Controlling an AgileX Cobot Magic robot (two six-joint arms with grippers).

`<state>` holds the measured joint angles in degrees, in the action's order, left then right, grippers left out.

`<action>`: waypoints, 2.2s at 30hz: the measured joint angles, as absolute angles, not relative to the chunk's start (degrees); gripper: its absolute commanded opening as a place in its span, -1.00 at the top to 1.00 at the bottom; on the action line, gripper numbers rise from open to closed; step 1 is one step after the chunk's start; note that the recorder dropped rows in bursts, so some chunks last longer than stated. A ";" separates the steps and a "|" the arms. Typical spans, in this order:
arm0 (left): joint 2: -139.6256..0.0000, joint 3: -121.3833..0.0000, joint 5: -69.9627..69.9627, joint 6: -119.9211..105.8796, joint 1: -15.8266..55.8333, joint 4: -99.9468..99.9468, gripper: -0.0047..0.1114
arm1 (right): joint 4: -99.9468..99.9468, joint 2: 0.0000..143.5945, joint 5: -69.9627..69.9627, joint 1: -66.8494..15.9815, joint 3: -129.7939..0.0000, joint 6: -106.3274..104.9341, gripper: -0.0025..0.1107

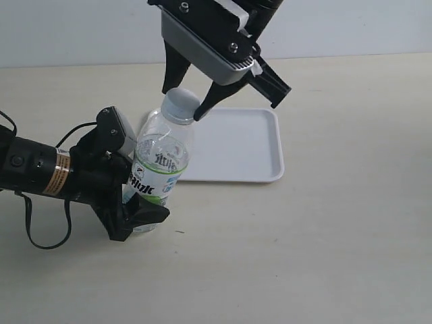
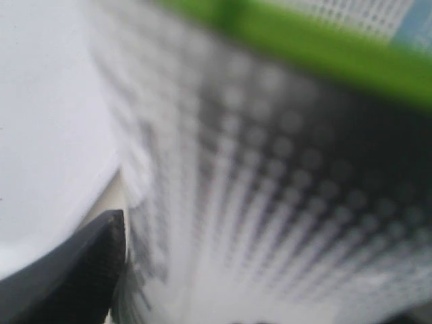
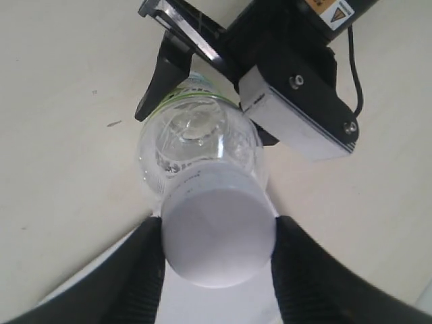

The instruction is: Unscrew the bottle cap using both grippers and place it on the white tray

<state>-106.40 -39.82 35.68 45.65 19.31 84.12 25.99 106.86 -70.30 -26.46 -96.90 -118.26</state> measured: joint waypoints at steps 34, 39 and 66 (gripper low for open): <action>-106.40 -39.82 34.66 46.94 19.31 83.08 0.92 | 23.97 106.03 -67.70 -26.57 -96.90 -17.03 -0.54; -106.40 -39.82 34.66 46.94 19.31 83.08 0.92 | 23.97 106.03 -67.81 -26.57 -96.90 -15.14 -0.52; -106.40 -39.82 34.66 46.94 19.31 83.05 0.92 | 25.27 106.26 -69.93 -26.57 -96.90 -14.82 -0.07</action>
